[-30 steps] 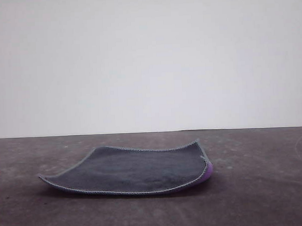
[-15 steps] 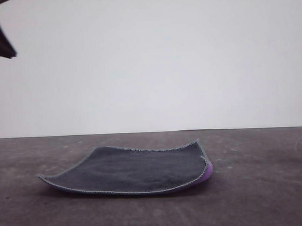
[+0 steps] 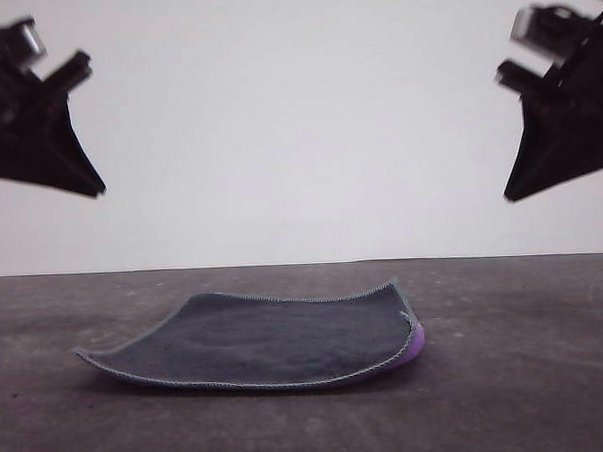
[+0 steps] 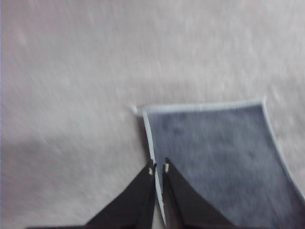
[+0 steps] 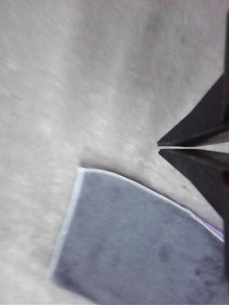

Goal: Fold clothes

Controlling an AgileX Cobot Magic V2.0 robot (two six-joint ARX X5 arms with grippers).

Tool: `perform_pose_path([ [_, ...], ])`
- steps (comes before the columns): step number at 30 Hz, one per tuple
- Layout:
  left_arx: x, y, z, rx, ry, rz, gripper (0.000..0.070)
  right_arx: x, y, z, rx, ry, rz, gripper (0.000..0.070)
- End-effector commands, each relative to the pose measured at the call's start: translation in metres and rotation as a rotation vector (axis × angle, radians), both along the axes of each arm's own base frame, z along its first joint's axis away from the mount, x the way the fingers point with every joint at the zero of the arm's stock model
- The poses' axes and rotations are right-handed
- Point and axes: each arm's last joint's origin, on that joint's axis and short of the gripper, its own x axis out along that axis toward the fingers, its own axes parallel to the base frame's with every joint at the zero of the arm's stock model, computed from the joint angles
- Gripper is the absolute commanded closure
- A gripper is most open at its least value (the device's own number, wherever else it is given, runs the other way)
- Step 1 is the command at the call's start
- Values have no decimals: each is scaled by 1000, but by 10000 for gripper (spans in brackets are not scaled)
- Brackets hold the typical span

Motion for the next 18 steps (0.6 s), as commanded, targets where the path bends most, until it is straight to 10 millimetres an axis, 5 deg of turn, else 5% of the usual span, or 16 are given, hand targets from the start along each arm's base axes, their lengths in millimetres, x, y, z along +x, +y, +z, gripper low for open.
perform_pose_path([
  [1, 7, -2, -1, -14, 3, -23, 690, 8, 4, -1, 14, -1, 19, 699],
  [18, 13, -3, -13, -28, 44, -42, 667, 13, 9, -13, 30, 40, 45, 663],
])
